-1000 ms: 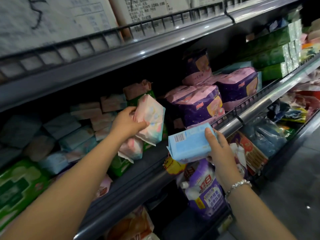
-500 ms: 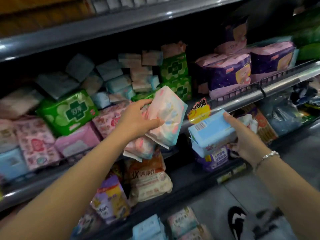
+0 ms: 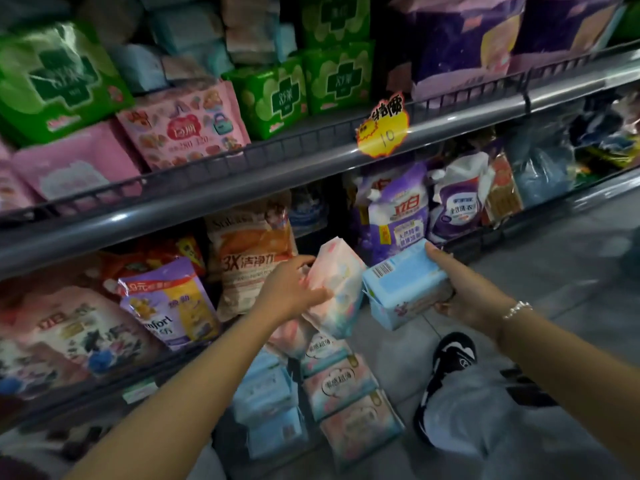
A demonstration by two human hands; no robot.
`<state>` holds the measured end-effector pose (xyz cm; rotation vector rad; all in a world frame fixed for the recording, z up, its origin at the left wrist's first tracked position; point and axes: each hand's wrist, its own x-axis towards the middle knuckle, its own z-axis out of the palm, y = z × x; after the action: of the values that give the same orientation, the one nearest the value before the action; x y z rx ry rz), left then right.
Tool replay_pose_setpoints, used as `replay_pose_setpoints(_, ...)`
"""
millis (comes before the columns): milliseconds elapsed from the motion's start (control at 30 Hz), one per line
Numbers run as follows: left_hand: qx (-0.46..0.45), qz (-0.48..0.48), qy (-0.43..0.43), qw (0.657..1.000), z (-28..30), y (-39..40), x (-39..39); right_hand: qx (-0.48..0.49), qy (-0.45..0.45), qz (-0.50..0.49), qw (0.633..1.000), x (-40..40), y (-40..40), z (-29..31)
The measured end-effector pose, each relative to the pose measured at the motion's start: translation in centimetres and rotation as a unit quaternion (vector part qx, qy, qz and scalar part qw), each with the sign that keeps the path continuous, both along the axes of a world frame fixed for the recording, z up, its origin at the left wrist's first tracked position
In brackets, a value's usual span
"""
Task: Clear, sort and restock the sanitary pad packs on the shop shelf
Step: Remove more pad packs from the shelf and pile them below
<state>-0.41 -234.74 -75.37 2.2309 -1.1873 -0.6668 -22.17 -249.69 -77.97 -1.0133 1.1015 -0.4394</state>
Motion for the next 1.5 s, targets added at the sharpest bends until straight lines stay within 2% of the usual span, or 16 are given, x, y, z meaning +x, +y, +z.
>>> replay_pose_setpoints(133, 0.047, -0.001, 0.002, 0.999, -6.8, -0.5, -0.6, 0.020, 0.040, -0.014, 0.999, -0.6, -0.2, -2.8)
replay_pose_setpoints(333, 0.125, -0.062, -0.053, 0.989, -15.7, -2.4, -0.8, 0.003, 0.077, -0.020, 0.997, -1.4, -0.7, -5.4)
replay_pose_setpoints(500, 0.135, -0.165, -0.117, 0.970, -19.9, -4.4, 0.2, 0.042, 0.095, -0.030, 0.994, -0.9, -0.5, -9.0)
replay_pose_setpoints(600, 0.165, -0.205, -0.120, 0.957, -22.8, -4.5, 1.3, 0.052, 0.101, -0.025, 0.993, -0.1, 0.0, -11.6)
replay_pose_setpoints(833, 0.210, -0.261, -0.185, 0.924, -26.6, -3.5, 2.1, 0.064, 0.117, -0.038, 0.990, 1.3, 1.7, -15.5)
replay_pose_setpoints(1000, 0.177, -0.280, -0.263, 0.906, -26.9, -3.6, 0.9, 0.080, 0.122, -0.048, 0.988, 1.0, 2.0, -16.4)
replay_pose_setpoints(1100, 0.109, -0.286, -0.284, 0.909, -27.3, -2.1, -0.2, 0.067, 0.128, -0.070, 0.987, 0.8, 1.7, -16.5)
replay_pose_setpoints(1333, 0.100, -0.308, -0.217, 0.921, -27.5, 1.7, -2.1, 0.087, 0.105, -0.082, 0.987, 0.5, 1.8, -16.2)
replay_pose_setpoints(1500, 0.213, -0.224, -0.074, 0.948, -29.4, 2.8, -2.7, 0.078, 0.120, -0.061, 0.988, 0.2, 2.2, -16.9)
